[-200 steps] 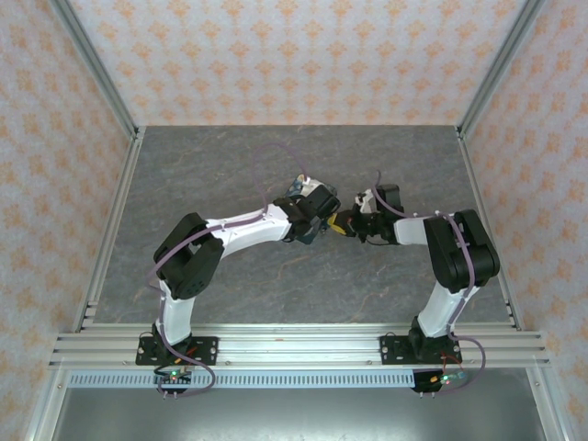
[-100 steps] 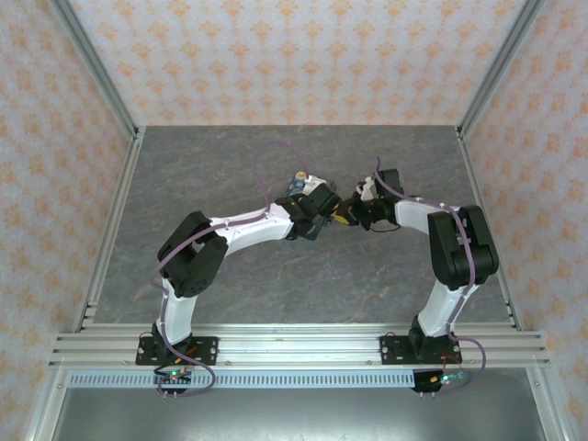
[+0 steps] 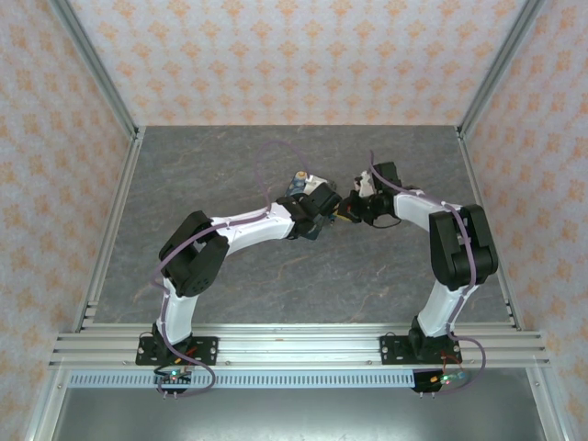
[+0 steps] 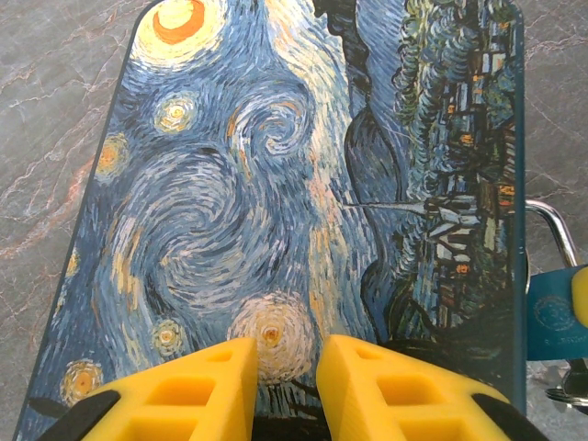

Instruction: Unlock the padlock with the key

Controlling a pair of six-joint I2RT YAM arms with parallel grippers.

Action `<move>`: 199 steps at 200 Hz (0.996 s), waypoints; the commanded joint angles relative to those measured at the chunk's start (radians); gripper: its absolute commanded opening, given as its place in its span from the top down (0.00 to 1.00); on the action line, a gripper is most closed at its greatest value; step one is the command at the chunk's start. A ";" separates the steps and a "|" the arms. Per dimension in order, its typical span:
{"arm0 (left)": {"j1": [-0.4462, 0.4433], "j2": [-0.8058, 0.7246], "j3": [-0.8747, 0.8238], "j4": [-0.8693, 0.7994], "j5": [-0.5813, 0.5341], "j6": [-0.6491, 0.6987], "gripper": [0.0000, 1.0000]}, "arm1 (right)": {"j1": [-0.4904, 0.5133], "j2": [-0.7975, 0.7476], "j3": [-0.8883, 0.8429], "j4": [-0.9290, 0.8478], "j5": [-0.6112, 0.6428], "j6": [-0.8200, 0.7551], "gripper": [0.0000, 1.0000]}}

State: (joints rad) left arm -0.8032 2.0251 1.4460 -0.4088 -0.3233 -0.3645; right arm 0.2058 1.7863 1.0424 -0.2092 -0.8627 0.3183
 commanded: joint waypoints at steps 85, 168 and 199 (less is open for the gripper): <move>0.002 0.225 -0.134 -0.340 0.215 0.033 0.73 | -0.019 0.014 -0.243 0.506 -0.062 0.249 1.00; 0.003 0.225 -0.141 -0.335 0.217 0.038 0.73 | -0.006 -0.018 -0.268 0.525 -0.072 0.189 0.66; 0.003 0.227 -0.139 -0.336 0.219 0.037 0.73 | 0.032 -0.008 -0.267 0.496 -0.034 0.162 0.61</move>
State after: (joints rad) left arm -0.8032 2.0251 1.4460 -0.4080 -0.3233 -0.3641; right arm 0.2070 1.7920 0.7830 0.2779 -0.9222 0.5209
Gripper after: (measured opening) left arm 0.267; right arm 0.374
